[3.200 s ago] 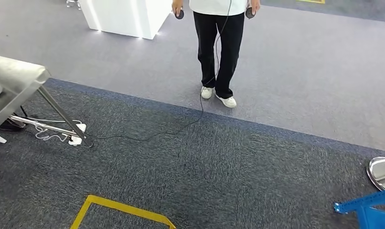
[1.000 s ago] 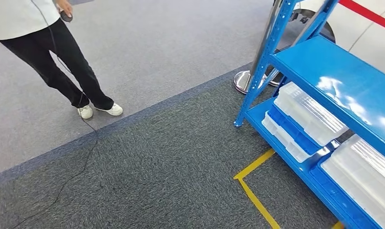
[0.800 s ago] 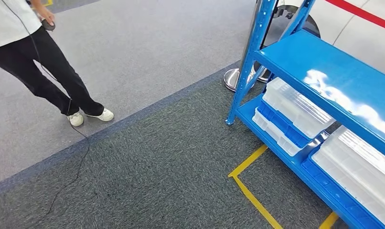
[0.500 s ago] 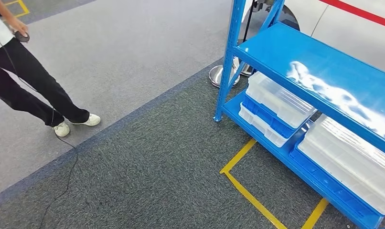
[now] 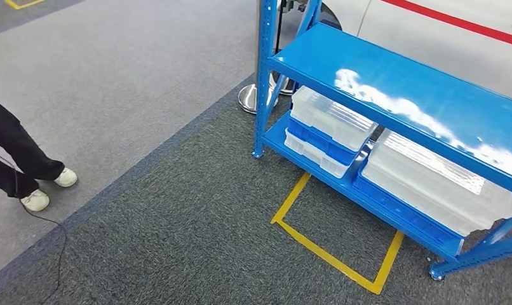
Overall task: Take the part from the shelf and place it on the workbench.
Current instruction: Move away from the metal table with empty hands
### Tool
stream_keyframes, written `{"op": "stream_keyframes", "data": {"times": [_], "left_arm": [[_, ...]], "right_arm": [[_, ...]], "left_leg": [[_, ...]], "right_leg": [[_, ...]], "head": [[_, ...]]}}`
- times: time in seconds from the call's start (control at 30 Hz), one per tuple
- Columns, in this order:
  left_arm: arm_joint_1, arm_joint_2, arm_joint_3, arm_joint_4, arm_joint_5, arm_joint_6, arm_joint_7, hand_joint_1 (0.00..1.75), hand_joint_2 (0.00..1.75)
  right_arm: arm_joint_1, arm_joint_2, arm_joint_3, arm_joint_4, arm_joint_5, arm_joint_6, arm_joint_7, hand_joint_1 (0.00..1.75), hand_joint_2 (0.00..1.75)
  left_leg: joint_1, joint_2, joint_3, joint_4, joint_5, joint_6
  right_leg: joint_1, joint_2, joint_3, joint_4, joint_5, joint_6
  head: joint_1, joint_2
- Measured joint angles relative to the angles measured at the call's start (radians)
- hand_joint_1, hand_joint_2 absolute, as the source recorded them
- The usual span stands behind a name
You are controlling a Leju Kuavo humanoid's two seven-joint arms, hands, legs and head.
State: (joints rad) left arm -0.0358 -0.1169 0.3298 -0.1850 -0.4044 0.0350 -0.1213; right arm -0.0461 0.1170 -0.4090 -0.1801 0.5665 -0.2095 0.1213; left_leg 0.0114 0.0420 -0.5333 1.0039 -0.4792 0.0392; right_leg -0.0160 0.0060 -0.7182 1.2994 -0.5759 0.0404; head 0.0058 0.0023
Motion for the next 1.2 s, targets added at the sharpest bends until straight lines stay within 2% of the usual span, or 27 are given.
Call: {"op": "stream_keyframes", "data": {"times": [0.03, 0.07, 0.13, 0.2, 0.27, 0.33, 0.4, 0.43, 0.47, 0.5, 0.53, 0.57, 0.63, 0.67, 0.7, 0.73, 0.77, 0.8, 0.83, 0.9, 0.97, 1.0, 1.03, 1.07, 1.13, 1.17, 1.2], "left_arm": [[-0.001, -0.001, 0.001, 0.000, 0.000, 0.000, 0.000, 0.00, 0.00], [-0.001, -0.001, 0.002, 0.000, -0.001, 0.000, -0.002, 0.00, 0.00], [-0.002, -0.003, 0.002, 0.000, -0.004, 0.000, -0.010, 0.00, 0.00], [-0.004, -0.003, 0.004, 0.000, -0.004, 0.000, -0.021, 0.00, 0.00], [-0.008, -0.003, 0.008, 0.000, -0.003, 0.000, -0.029, 0.00, 0.00], [-0.010, -0.003, 0.011, 0.000, -0.003, 0.000, -0.034, 0.00, 0.00], [-0.009, -0.003, 0.013, 0.000, -0.002, 0.000, -0.037, 0.00, 0.00], [-0.007, -0.003, 0.014, 0.000, -0.001, 0.000, -0.039, 0.00, 0.00], [-0.005, -0.003, 0.016, 0.000, 0.001, -0.001, -0.041, 0.00, 0.00], [-0.003, -0.004, 0.017, 0.000, 0.002, -0.002, -0.043, 0.00, 0.00], [-0.003, -0.004, 0.018, 0.000, 0.002, -0.002, -0.043, 0.00, 0.00], [-0.003, -0.004, 0.019, 0.000, 0.002, -0.002, -0.042, 0.00, 0.00], [-0.003, -0.004, 0.019, 0.000, 0.000, -0.002, -0.033, 0.00, 0.00], [-0.002, -0.005, 0.020, 0.000, -0.002, -0.002, -0.026, 0.00, 0.00], [-0.003, -0.006, 0.020, 0.000, -0.003, -0.002, -0.019, 0.00, 0.00], [-0.004, -0.007, 0.020, 0.000, -0.004, -0.002, -0.015, 0.00, 0.00], [-0.005, -0.009, 0.021, 0.000, -0.004, -0.002, -0.012, 0.00, 0.00], [-0.006, -0.010, 0.021, 0.000, -0.004, -0.002, -0.010, 0.00, 0.00], [-0.006, -0.012, 0.022, 0.000, -0.004, -0.002, -0.008, 0.00, 0.00], [-0.005, -0.016, 0.024, 0.000, -0.002, -0.002, -0.010, 0.00, 0.00], [-0.003, -0.018, 0.028, 0.000, 0.000, -0.003, -0.018, 0.00, 0.00], [-0.003, -0.019, 0.030, 0.000, 0.001, -0.004, -0.022, 0.00, 0.00], [-0.004, -0.020, 0.032, 0.000, 0.002, -0.004, -0.026, 0.00, 0.00], [-0.005, -0.021, 0.034, 0.000, 0.002, -0.004, -0.029, 0.00, 0.00], [-0.007, -0.023, 0.035, 0.000, 0.002, -0.003, -0.032, 0.00, 0.00], [-0.007, -0.024, 0.036, 0.000, 0.002, -0.003, -0.032, 0.00, 0.00], [-0.009, -0.025, 0.036, 0.000, 0.002, -0.003, -0.033, 0.00, 0.00]], "right_arm": [[0.001, 0.000, -0.001, 0.000, 0.000, 0.000, 0.003, 0.00, 0.00], [0.002, -0.001, -0.002, 0.000, 0.000, 0.000, 0.005, 0.00, 0.00], [0.000, -0.002, -0.004, 0.000, 0.006, 0.003, 0.007, 0.00, 0.00], [-0.002, -0.002, -0.004, 0.000, 0.014, 0.007, 0.007, 0.00, 0.00], [-0.001, -0.002, -0.004, 0.000, 0.020, 0.011, 0.003, 0.00, 0.00], [0.000, -0.002, -0.004, 0.000, 0.026, 0.014, -0.004, 0.00, 0.00], [-0.003, -0.002, -0.004, 0.000, 0.031, 0.015, -0.006, 0.00, 0.00], [-0.004, -0.002, -0.004, 0.000, 0.032, 0.015, -0.005, 0.00, 0.00], [-0.005, -0.002, -0.004, 0.000, 0.033, 0.015, -0.005, 0.00, 0.00], [-0.004, -0.002, -0.004, 0.000, 0.034, 0.015, -0.006, 0.00, 0.00], [-0.004, -0.002, -0.004, 0.000, 0.035, 0.014, -0.007, 0.00, 0.00], [-0.004, -0.002, -0.004, 0.000, 0.037, 0.014, -0.010, 0.00, 0.00], [-0.004, -0.002, -0.004, 0.000, 0.042, 0.012, -0.018, 0.00, 0.00], [-0.005, -0.002, -0.004, 0.000, 0.043, 0.010, -0.022, 0.00, 0.00], [-0.005, -0.002, -0.004, 0.000, 0.045, 0.009, -0.025, 0.00, 0.00], [-0.005, -0.003, -0.004, 0.000, 0.045, 0.007, -0.026, 0.00, 0.00], [-0.003, -0.004, -0.004, 0.000, 0.045, 0.006, -0.027, 0.00, 0.00], [-0.002, -0.006, -0.004, 0.000, 0.046, 0.005, -0.027, 0.00, 0.00], [-0.001, -0.007, -0.004, 0.000, 0.047, 0.005, -0.027, 0.00, 0.00], [-0.003, -0.009, -0.004, 0.000, 0.051, 0.004, -0.025, 0.00, 0.00], [-0.005, -0.010, -0.004, 0.000, 0.057, 0.005, -0.020, 0.00, 0.00], [-0.005, -0.011, -0.004, 0.000, 0.060, 0.005, -0.016, 0.00, 0.00], [-0.004, -0.012, -0.004, 0.000, 0.063, 0.005, -0.012, 0.00, 0.00], [-0.003, -0.013, -0.004, 0.000, 0.064, 0.006, -0.009, 0.00, 0.00], [-0.003, -0.016, -0.004, 0.000, 0.065, 0.006, -0.006, 0.00, 0.00], [-0.004, -0.018, -0.004, 0.000, 0.065, 0.006, -0.006, 0.00, 0.00], [-0.005, -0.018, -0.004, -0.001, 0.065, 0.007, -0.006, 0.00, 0.00]], "left_leg": [[0.000, 0.013, 0.001, 0.001, -0.001, -0.002], [0.000, 0.024, 0.002, 0.001, -0.003, -0.004], [-0.004, 0.044, 0.007, 0.004, -0.009, -0.012], [-0.008, 0.061, 0.011, 0.006, -0.014, -0.023], [-0.009, 0.071, 0.018, 0.004, -0.018, -0.035], [-0.007, 0.037, 0.011, 0.033, -0.044, -0.046], [-0.004, -0.015, -0.036, 0.140, -0.108, -0.051], [-0.003, -0.027, -0.069, 0.210, -0.140, -0.052], [-0.003, -0.032, -0.096, 0.265, -0.157, -0.052], [-0.002, -0.034, -0.110, 0.289, -0.155, -0.052], [-0.001, -0.036, -0.105, 0.273, -0.131, -0.051], [0.000, -0.043, -0.084, 0.220, -0.092, -0.048], [0.002, -0.093, -0.030, 0.084, -0.026, -0.041], [0.003, -0.116, -0.013, 0.041, -0.012, -0.038], [0.003, -0.132, -0.006, 0.021, -0.010, -0.035], [0.002, -0.131, -0.004, 0.017, -0.011, -0.033], [0.003, -0.118, -0.003, 0.014, -0.009, -0.029], [0.005, -0.106, -0.001, 0.008, -0.005, -0.023], [0.007, -0.091, 0.002, 0.001, -0.001, -0.016], [0.007, -0.062, 0.005, -0.007, 0.002, -0.005], [0.005, -0.031, 0.004, -0.007, 0.000, -0.003], [0.004, -0.015, 0.005, -0.007, -0.002, -0.003], [0.004, -0.002, 0.007, -0.007, -0.004, -0.005], [0.004, 0.010, 0.010, -0.006, -0.006, -0.007], [0.002, 0.030, 0.018, -0.006, -0.012, -0.015], [-0.001, 0.039, 0.021, -0.006, -0.016, -0.020], [-0.003, 0.048, 0.025, -0.006, -0.019, -0.025]], "right_leg": [[-0.001, -0.006, 0.020, -0.032, 0.023, 0.001], [-0.002, -0.019, 0.057, -0.095, 0.055, 0.000], [0.004, -0.059, 0.128, -0.224, 0.096, -0.010], [0.012, -0.074, 0.149, -0.270, 0.100, -0.025], [0.011, -0.053, 0.149, -0.273, 0.103, -0.039], [0.006, -0.034, 0.152, -0.280, 0.109, -0.052], [0.003, -0.013, 0.152, -0.282, 0.112, -0.061], [0.004, 0.000, 0.150, -0.281, 0.113, -0.064], [0.005, 0.013, 0.149, -0.280, 0.113, -0.064], [0.005, 0.027, 0.148, -0.277, 0.113, -0.064], [0.005, 0.042, 0.148, -0.275, 0.113, -0.064], [0.005, 0.055, 0.148, -0.273, 0.112, -0.063], [0.005, 0.082, 0.146, -0.267, 0.110, -0.058], [0.004, 0.094, 0.141, -0.265, 0.111, -0.053], [0.002, 0.106, 0.135, -0.264, 0.113, -0.047], [0.000, 0.118, 0.131, -0.264, 0.115, -0.038], [-0.002, 0.126, 0.127, -0.266, 0.118, -0.031], [0.000, 0.115, 0.124, -0.263, 0.116, -0.026], [0.002, 0.091, 0.115, -0.245, 0.104, -0.022], [0.005, 0.029, 0.070, -0.154, 0.051, -0.017], [0.002, 0.006, 0.009, -0.030, -0.002, -0.011], [0.001, 0.001, -0.006, 0.001, -0.007, -0.008], [0.000, -0.003, 0.000, -0.006, 0.008, -0.007], [0.000, -0.010, 0.027, -0.052, 0.038, -0.008], [0.006, -0.047, 0.107, -0.194, 0.094, -0.016], [0.010, -0.063, 0.133, -0.245, 0.107, -0.023], [0.015, -0.073, 0.146, -0.271, 0.110, -0.030]], "head": [[0.000, 0.000], [0.000, 0.000], [0.000, 0.000], [0.000, 0.000], [0.000, 0.000], [-0.001, 0.000], [-0.001, 0.000], [-0.001, 0.000], [-0.001, 0.000], [-0.001, 0.000], [-0.001, 0.000], [-0.001, 0.000], [0.000, 0.000], [0.000, 0.000], [0.000, 0.000], [-0.001, 0.000], [-0.001, 0.000], [0.000, 0.000], [0.001, 0.000], [0.004, 0.000], [0.005, 0.000], [0.005, 0.000], [0.005, 0.000], [0.005, 0.000], [0.005, 0.000], [0.005, 0.000], [0.005, 0.000]]}}
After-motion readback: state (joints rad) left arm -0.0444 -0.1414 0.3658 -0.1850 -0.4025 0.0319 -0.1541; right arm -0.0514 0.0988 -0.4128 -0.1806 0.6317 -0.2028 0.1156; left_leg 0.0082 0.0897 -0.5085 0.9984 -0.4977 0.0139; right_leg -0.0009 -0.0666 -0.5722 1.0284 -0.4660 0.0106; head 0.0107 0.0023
